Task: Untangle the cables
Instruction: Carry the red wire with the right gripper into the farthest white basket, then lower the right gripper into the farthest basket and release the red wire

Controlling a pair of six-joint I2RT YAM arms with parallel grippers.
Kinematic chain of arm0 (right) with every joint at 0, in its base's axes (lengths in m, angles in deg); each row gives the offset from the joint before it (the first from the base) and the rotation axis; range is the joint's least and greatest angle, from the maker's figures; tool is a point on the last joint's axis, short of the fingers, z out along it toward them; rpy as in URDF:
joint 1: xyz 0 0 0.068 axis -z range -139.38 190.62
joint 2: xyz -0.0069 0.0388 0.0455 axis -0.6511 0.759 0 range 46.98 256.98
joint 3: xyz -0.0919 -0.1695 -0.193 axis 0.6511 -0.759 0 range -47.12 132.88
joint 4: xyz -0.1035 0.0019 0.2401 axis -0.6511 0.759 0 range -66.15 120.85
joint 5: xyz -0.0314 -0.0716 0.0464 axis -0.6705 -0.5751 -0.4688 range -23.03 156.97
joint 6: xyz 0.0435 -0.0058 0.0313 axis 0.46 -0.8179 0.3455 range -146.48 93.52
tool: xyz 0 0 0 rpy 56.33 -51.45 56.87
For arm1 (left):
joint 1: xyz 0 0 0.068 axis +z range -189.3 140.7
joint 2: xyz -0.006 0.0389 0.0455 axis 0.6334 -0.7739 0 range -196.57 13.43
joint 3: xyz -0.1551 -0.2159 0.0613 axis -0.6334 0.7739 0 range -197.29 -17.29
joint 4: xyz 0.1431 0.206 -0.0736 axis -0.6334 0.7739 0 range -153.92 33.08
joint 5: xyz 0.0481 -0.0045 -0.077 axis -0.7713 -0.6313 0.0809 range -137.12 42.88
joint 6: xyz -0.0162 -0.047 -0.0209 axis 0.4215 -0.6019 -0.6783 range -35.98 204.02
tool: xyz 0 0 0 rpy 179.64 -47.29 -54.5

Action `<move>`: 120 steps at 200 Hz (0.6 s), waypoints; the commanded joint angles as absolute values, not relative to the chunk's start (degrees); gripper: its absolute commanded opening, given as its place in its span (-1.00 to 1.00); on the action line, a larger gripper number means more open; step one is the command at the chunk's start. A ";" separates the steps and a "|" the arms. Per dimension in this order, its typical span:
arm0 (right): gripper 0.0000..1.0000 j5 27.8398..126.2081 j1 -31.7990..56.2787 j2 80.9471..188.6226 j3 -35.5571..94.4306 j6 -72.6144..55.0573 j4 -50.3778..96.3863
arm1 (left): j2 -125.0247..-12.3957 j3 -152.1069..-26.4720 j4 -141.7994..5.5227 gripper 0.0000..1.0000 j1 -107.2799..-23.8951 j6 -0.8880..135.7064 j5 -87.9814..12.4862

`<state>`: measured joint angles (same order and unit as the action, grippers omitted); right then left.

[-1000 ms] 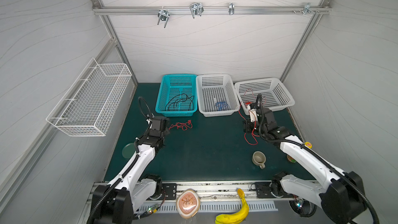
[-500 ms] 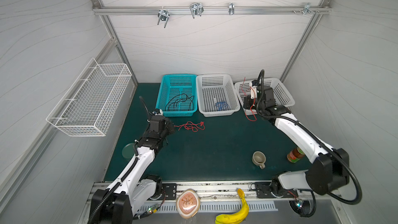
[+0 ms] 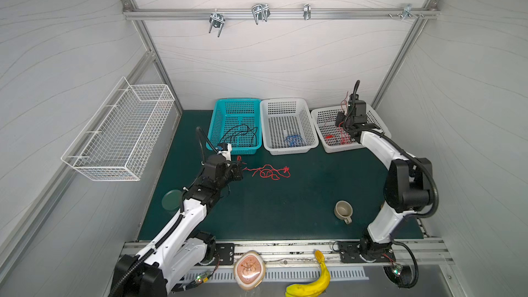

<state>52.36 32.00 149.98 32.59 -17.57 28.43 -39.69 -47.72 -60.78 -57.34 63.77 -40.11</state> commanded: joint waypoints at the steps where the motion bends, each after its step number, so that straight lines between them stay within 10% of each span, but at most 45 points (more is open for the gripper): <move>1: -1.00 52.50 32.34 154.33 34.30 -18.83 29.62 | -40.14 -51.35 -63.74 -1.00 -59.51 66.22 -37.80; 120: -0.86 55.56 36.46 165.64 40.14 -14.79 42.89 | -44.17 -54.69 -70.60 -1.00 -63.00 62.58 -33.11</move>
<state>54.37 35.02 164.00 38.90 -15.39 37.57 -43.54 -51.94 -65.70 -62.06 63.81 -33.99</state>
